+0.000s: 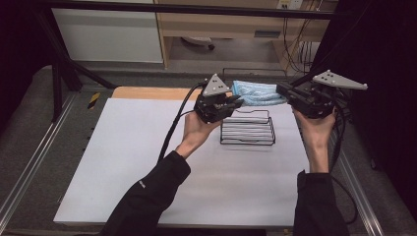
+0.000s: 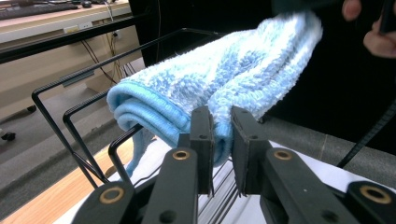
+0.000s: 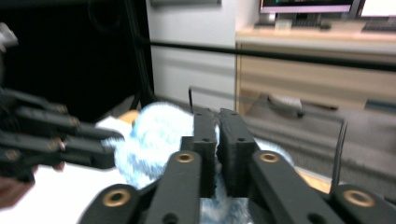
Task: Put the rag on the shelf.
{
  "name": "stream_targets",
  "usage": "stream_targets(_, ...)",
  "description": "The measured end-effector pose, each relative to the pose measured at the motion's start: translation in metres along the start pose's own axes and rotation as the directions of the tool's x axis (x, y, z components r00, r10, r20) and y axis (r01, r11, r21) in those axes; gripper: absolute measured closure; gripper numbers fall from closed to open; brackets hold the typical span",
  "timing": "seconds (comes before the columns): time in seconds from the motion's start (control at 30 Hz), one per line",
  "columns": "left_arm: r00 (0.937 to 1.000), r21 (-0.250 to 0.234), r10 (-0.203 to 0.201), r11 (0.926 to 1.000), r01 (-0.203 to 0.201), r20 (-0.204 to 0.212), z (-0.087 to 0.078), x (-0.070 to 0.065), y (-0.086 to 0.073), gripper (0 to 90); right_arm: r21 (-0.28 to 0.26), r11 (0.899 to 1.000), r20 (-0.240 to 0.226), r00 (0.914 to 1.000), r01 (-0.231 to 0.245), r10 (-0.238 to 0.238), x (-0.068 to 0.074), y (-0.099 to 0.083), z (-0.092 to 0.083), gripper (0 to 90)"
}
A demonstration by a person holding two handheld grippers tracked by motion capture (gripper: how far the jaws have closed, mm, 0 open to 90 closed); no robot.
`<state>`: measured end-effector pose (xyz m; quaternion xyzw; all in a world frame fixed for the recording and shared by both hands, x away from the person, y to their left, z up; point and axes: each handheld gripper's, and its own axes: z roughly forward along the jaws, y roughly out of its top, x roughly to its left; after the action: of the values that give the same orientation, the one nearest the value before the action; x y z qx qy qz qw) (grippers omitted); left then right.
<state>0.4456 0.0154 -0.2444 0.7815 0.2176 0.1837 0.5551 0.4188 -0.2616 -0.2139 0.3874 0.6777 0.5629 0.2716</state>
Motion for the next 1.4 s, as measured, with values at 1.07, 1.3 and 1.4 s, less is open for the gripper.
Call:
stream_targets(1.07,0.9961,0.122,-0.076,0.9892,0.081,-0.044,0.027,0.009,-0.021,88.5,0.046,0.998,0.005,0.9995,-0.032,0.032,-0.017,-0.068,0.018,88.7)
stream_targets(1.3,0.9944,0.107,-0.076,0.9907,0.083,-0.074,0.036,0.013,-0.025,89.4,0.033,0.999,0.023,0.9991,-0.037,0.036,-0.02,-0.073,0.023,88.7)
stream_targets(1.4,0.9944,0.101,-0.083,0.9908,0.089,-0.066,0.036,0.013,-0.026,89.4,0.032,0.999,0.027,0.9988,-0.041,0.04,-0.021,-0.075,0.026,87.6)
